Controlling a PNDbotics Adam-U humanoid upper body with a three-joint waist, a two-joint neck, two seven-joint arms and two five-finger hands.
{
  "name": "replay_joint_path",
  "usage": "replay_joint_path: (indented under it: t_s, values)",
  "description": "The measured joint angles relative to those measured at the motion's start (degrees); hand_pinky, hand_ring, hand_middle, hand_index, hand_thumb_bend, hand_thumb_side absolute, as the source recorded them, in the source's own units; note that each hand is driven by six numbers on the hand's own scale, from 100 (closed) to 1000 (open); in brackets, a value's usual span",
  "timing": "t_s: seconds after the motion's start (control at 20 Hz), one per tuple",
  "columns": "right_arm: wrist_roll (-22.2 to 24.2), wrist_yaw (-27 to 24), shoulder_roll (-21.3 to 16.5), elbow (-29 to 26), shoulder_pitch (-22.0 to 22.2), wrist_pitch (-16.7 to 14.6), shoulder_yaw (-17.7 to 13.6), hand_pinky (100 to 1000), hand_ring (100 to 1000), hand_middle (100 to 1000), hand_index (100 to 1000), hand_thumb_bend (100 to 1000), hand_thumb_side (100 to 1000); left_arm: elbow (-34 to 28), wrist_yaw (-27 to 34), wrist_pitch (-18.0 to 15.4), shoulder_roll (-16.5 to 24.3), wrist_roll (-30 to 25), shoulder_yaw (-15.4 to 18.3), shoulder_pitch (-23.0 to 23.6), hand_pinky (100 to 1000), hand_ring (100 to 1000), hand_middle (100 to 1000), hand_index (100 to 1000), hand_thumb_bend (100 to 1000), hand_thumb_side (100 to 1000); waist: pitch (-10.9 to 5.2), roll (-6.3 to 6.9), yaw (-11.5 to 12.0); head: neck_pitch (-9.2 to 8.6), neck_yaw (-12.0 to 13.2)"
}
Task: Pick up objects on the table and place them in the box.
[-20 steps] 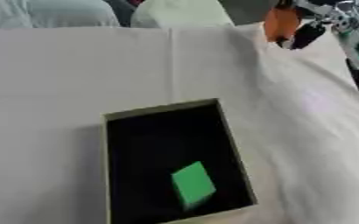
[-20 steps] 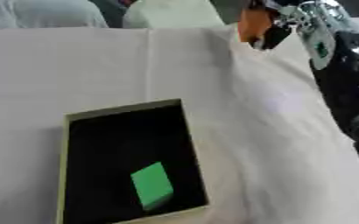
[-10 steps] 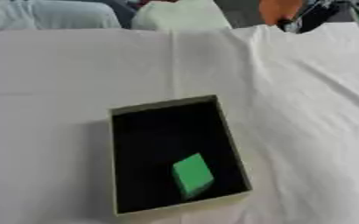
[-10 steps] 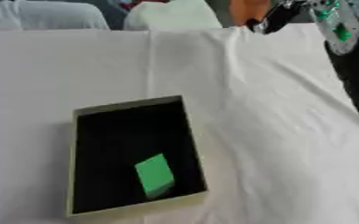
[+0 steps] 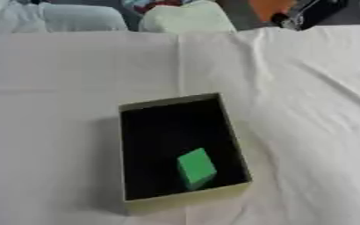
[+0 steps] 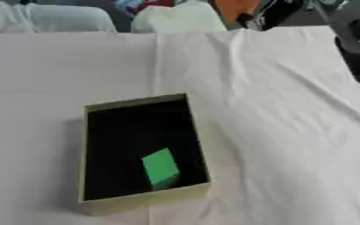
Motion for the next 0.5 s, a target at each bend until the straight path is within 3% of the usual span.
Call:
replay_joint_path:
  t_s: [0.25, 0.5]
  values:
    - [-0.51, -0.95, -0.96, -7.16, 1.47, -3.02, 4.71, 710, 609, 498, 724, 204, 100, 0.00, 0.19, -0.14, 0.09, -0.22, 0.00, 0.07, 935, 685, 703, 833, 454, 795, -0.85, 0.33, -0.82, 0.74, 0.25]
    - [2.40, -2.75, -0.82, -14.32, 2.43, -3.42, 7.78, 716, 618, 515, 728, 177, 100, 0.00, 0.39, -0.04, 0.09, -0.30, 0.01, 0.57, 935, 686, 704, 833, 458, 793, -1.77, 0.58, -1.12, 1.50, 0.63]
